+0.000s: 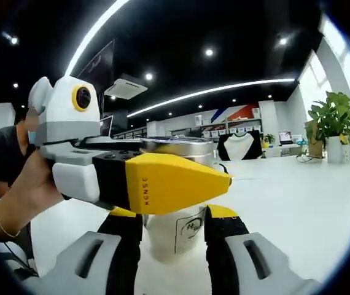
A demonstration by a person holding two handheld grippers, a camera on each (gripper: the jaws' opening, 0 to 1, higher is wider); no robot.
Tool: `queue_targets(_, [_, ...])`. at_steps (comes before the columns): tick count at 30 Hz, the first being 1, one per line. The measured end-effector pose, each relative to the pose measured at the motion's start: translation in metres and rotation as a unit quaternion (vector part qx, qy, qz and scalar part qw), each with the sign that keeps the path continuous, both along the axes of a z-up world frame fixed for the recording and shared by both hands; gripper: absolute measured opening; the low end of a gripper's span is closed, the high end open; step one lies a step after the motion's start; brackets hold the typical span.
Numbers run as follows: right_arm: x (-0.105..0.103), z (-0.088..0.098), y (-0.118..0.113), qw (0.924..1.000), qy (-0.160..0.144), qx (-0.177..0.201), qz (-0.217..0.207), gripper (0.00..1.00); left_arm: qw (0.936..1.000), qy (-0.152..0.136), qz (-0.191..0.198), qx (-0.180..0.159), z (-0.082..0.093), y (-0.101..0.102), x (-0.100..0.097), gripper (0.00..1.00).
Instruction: Rotate the seasoning bottle until the label or dispensing opening points toward the visible target arrow and the bottle remains upright within the marked orientation range
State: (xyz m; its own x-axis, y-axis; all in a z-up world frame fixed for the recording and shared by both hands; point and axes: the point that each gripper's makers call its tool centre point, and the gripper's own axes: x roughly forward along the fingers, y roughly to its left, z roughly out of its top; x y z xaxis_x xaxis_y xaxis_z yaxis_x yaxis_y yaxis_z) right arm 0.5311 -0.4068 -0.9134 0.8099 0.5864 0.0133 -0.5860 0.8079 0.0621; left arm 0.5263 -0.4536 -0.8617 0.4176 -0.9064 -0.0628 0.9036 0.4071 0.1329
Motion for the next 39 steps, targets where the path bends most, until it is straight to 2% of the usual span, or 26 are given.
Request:
queue_targets(2, [-0.001,0.002,0.002,1.0000,-0.003,-0.002,0.004,0.38,0.9998,0.010,-0.016,-0.007,0.001,0.001,-0.003,0.45])
queue_targets(3, [-0.002,0.003,0.003,1.0000,-0.004,-0.002,0.006,0.38,0.9994,0.024,-0.019,-0.018,0.002,0.003,-0.002,0.45])
queue_targets(11, [-0.005,0.004,0.012,0.9996,-0.007,-0.008,0.024,0.39,0.9974,0.024,-0.066,-0.012,0.001,0.009,-0.007,0.45])
queue_targets(15, [-0.004,0.005,0.013,0.9995,-0.008,-0.009,0.027,0.40,0.9961,0.035,-0.079,-0.020,0.002,0.011,-0.005,0.45])
queue_targets(17, [-0.005,0.006,0.013,0.9994,-0.009,-0.008,0.034,0.44,0.9920,0.038,-0.119,-0.018,0.004,0.011,-0.014,0.45])
queue_targets(21, [-0.009,0.014,0.015,0.9988,-0.014,0.009,0.045,0.45,0.9889,0.053,-0.130,-0.050,0.014,0.016,-0.014,0.45])
queue_targets(31, [-0.010,0.015,0.021,0.9981,-0.019,0.001,0.058,0.41,0.9868,0.052,-0.150,-0.033,0.011,0.012,-0.021,0.45])
queue_targets(35, [-0.010,0.017,0.023,0.9978,-0.031,-0.004,0.058,0.41,0.9859,0.053,-0.154,-0.039,0.012,0.013,-0.021,0.45])
queue_targets(39, [-0.007,0.015,0.023,0.9984,-0.027,-0.009,0.048,0.41,0.9861,0.060,-0.148,-0.047,0.012,0.012,-0.018,0.45])
